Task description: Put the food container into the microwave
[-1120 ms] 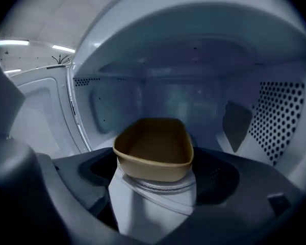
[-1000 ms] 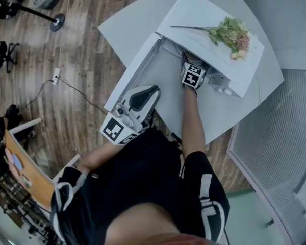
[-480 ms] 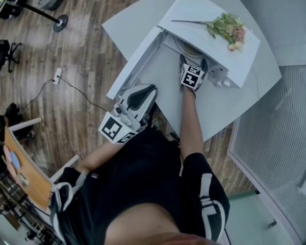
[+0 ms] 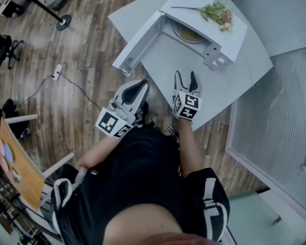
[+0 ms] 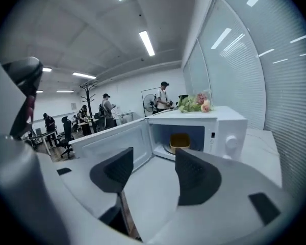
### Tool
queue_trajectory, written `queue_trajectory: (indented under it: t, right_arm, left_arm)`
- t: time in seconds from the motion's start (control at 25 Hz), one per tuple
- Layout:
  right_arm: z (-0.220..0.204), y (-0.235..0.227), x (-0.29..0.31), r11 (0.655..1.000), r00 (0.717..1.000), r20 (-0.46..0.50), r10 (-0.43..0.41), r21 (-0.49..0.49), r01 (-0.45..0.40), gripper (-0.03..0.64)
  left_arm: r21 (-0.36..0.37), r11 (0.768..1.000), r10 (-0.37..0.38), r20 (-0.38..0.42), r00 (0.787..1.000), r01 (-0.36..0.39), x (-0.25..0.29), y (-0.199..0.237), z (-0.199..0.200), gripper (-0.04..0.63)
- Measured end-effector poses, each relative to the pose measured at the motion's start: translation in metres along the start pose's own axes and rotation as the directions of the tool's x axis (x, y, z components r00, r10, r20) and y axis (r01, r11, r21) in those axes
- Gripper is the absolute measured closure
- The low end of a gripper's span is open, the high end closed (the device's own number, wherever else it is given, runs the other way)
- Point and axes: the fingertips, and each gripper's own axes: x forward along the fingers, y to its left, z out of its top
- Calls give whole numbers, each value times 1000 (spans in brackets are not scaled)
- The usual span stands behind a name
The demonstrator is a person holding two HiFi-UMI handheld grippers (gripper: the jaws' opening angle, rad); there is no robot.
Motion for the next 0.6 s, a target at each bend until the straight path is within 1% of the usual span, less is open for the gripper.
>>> queue_trajectory:
  t: [0.04,0.16,0.28,0.36,0.52,0.6]
  right_arm:
    - [2,5,-18,1000,1000,12,5,-8,-5,360]
    - [6,20,-63,1000,999,41,11,22,-12,405]
    - [10,36,-98,999,997,72,1,44,-5,462]
    - [11,51,-112,999,997,76,1,37,-3,488]
    - [9,73,-134,998,996,86,-32,63,26,582]
    - [9,80,-144,995,994,97,-48,88,40,592]
  left_arm:
    - [6,1000,5,-2,1000,-5,-7,-4,1,554]
    - [28,999,21,-23,1000,-21,-23,-7,3,554]
    - [19,1000,1,-16,1000,-1,-37,-8,3,554]
    - [6,1000,-20,-6,1000,21,-44,-7,5,554]
    - [-1,999,-46,-14,999,46,-61,-6,7,554]
    - [-9,998,-57,-23,998,57,-67,-6,6,554]
